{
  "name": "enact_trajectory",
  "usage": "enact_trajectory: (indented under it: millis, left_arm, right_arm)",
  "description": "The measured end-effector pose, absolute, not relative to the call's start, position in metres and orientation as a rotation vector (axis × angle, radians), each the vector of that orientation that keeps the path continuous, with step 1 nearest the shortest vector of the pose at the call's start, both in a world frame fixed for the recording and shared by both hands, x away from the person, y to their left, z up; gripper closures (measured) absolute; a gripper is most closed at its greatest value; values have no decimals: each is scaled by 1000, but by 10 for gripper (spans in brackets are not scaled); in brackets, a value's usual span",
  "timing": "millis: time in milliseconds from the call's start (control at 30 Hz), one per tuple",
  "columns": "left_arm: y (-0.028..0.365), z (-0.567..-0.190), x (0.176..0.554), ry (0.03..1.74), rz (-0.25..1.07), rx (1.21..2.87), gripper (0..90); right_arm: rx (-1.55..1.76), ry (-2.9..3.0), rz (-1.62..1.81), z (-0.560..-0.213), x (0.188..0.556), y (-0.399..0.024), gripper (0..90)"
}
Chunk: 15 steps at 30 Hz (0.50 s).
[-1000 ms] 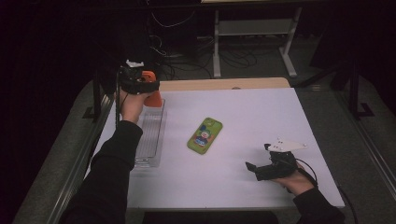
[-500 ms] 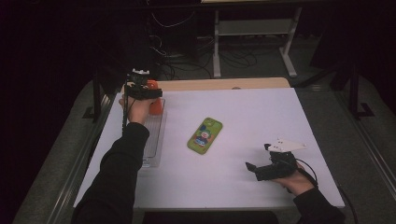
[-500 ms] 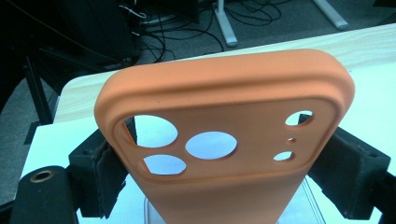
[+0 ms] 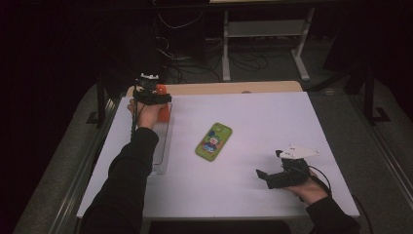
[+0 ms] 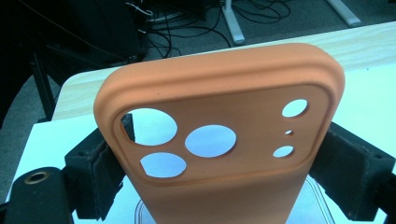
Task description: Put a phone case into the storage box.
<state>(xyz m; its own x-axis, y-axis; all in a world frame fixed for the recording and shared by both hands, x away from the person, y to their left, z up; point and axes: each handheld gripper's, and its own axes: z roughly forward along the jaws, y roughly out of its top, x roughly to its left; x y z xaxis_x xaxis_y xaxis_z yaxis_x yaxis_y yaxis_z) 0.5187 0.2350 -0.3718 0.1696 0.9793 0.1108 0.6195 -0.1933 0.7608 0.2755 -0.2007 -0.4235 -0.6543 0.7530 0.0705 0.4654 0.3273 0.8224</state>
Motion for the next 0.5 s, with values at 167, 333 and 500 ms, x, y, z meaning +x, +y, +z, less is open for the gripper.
enact_trajectory:
  millis: [167,333,500]
  left_arm:
    - [238,-371,519,1506,799,1866,0]
    - [243,-363,515,1473,792,1875,0]
    - [252,-348,503,1417,751,1883,0]
  right_arm:
    - [1091,2272,1245,-423,275,-201,1]
    - [1088,2272,1243,-423,275,-201,1]
    - [1092,2271,1243,-423,276,-201,1]
